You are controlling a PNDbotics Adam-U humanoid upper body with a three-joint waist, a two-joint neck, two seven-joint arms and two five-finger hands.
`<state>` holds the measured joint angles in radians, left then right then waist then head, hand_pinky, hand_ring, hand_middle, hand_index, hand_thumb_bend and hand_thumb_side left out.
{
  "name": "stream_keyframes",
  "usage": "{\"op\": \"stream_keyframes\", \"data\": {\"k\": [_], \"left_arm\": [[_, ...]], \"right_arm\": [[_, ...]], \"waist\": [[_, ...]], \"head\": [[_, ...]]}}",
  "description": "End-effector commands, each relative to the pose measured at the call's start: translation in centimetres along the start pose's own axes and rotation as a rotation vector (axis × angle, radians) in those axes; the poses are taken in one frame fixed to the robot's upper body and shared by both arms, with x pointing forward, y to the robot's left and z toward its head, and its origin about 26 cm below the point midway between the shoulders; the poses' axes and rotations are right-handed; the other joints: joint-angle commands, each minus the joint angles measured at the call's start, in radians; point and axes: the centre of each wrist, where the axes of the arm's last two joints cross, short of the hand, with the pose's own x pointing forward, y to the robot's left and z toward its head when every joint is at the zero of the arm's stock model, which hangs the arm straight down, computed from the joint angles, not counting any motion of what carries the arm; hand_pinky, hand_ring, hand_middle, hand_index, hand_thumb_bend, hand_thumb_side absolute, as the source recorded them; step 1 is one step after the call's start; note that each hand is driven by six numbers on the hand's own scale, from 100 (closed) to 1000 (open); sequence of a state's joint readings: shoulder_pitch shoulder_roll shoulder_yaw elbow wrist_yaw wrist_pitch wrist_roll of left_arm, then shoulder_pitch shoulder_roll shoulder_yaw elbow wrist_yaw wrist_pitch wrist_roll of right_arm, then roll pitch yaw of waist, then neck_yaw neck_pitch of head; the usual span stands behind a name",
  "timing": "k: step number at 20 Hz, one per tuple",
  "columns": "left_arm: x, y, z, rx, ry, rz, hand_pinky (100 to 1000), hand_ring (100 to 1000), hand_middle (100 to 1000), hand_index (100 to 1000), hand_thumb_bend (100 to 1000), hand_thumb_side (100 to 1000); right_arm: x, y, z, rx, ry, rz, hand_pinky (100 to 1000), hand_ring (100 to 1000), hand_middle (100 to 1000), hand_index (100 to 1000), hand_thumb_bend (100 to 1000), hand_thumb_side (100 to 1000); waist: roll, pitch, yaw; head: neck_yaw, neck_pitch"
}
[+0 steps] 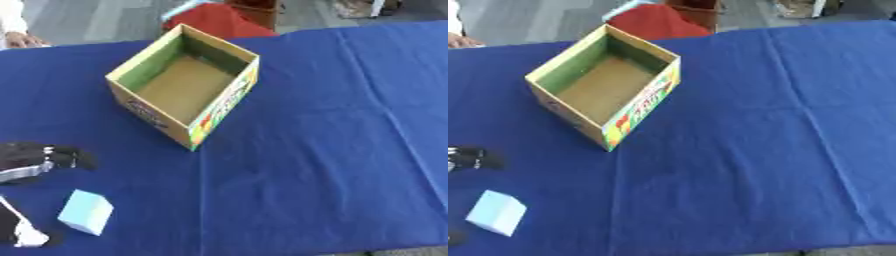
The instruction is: Pick up objects on the table and place them in the box.
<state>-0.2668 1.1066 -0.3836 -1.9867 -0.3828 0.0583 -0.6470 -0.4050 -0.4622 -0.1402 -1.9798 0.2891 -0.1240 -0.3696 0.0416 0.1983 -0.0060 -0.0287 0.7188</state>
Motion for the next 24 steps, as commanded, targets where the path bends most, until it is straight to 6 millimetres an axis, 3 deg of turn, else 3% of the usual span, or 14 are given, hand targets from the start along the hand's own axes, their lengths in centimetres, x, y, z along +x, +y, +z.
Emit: {"op": "stream_keyframes", "data": {"k": [1,12,13,14,24], "left_arm": [[0.4,0.8,0.2,0.017,0.034,-0.030,891,938,928,972,513,226],[1.5,0.9,-0.9,-0.039,0.047,-0.030,902,959,960,978,505,206],[1.5,0.9,-1.0,-0.046,0.056,-0.036,906,963,965,978,472,177],[1.5,0.9,-1.0,-0.048,0.068,-0.043,907,965,966,977,507,202],[2.0,0.7,-1.9,-0.048,0.105,-0.037,906,964,961,972,492,203]], "right_arm": [[0.7,-0.2,-0.7,-0.001,-0.039,-0.008,683,706,838,785,100,1000],[0.7,-0.1,-0.6,-0.002,-0.035,-0.017,681,705,839,783,100,1000],[0.7,-0.1,-0.6,-0.003,-0.034,-0.017,681,705,839,783,100,1000],[0.7,-0.1,-0.6,-0.003,-0.033,-0.017,681,705,839,783,100,1000],[0.6,-0.1,-0.4,-0.007,-0.023,-0.022,678,704,841,782,100,1000]], "waist": [[0.000,-0.009,-0.001],[0.004,-0.003,-0.009],[0.004,-0.002,-0.010],[0.004,-0.001,-0.010],[0.004,0.005,-0.014]], "head": [[0.003,0.002],[0.008,-0.002],[0.008,-0.003],[0.008,-0.003],[0.012,-0.006]]}}
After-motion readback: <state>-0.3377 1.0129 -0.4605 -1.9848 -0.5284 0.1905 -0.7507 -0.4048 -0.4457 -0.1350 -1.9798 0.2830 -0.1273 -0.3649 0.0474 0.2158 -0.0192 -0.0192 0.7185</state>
